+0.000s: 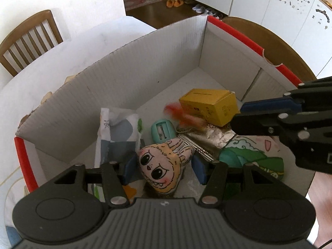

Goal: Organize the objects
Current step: 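Open both tools to drop the doll and bird toy in the box, then move left tool to the yellow foam cylinder while right tool approaches the seed bag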

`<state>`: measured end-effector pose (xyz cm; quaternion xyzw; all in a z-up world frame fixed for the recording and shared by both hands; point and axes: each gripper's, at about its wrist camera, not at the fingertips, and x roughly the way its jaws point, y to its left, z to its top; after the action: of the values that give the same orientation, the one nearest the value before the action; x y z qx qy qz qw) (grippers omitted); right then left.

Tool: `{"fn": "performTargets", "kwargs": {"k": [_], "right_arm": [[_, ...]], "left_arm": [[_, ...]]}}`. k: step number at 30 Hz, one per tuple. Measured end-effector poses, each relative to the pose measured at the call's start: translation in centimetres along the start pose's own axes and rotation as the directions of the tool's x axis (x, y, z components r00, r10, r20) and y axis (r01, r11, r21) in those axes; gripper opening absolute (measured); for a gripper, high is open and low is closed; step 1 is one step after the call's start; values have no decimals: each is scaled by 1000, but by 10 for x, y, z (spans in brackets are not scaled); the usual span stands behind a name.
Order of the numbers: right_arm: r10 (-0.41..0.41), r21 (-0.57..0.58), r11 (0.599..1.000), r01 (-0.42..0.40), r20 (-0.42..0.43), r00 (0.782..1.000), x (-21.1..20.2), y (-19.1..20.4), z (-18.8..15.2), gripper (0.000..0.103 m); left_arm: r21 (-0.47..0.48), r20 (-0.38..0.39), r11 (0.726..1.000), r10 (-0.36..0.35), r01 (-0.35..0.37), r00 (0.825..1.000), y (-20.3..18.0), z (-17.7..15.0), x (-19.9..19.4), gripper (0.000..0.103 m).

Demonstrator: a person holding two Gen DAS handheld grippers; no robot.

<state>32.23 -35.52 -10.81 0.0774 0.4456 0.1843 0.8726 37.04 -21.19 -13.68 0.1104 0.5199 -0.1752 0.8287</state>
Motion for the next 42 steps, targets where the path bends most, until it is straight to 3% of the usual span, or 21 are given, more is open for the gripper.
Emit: {"fn": "performTargets", "kwargs": {"k": [4,11,20,37,38,40,42], "right_arm": [[6,2,1000,-6,0,1000,-4,-2,-2,20],[19,-1,1000,-19,17,1000,-14,1,-3,25],[27,-3,1000,-27,46,999,-36,17,-7,40],[32,-20,999,-30,133,991,-70,78,-19,74],[30,-16,999,-29,136,990,-70,82,-20,74],[26,-9,1000,-25,139,990,-70,89,-22,79],[21,-3,1000,-21,141,990,-69,97,-24,82]], "left_arm": [[-16,9,1000,-8,8,1000,1,-3,-4,65],[-24,48,999,-25,26,999,1,-11,-20,65],[-57,151,996,-53,62,987,17,-21,-61,65],[-26,290,998,-41,50,956,51,-60,-132,66],[-25,293,998,-42,52,955,53,-64,-136,66],[-25,302,998,-49,60,952,59,-70,-141,77],[-22,311,997,-57,67,949,65,-76,-146,78]]}}
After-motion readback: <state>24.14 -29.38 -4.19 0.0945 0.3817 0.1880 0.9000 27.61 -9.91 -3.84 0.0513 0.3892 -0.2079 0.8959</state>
